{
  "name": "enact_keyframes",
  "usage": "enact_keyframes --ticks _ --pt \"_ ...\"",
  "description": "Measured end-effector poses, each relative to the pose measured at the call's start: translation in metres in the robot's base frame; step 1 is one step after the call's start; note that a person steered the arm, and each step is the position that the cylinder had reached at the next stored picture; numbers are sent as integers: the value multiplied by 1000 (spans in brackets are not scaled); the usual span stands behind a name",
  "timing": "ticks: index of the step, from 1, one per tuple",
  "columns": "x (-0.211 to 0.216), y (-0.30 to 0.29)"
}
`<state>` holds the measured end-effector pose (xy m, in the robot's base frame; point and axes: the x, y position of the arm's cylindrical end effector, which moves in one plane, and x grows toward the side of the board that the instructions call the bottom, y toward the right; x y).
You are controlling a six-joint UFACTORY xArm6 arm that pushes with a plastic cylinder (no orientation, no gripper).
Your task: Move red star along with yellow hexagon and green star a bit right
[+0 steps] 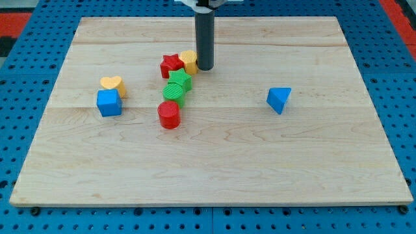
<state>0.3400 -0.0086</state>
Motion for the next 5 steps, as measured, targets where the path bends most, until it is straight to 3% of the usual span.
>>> enact_keyframes --ticks 2,4,5 --pt "-26 -8" --pt "-7 29" --pt "-25 53"
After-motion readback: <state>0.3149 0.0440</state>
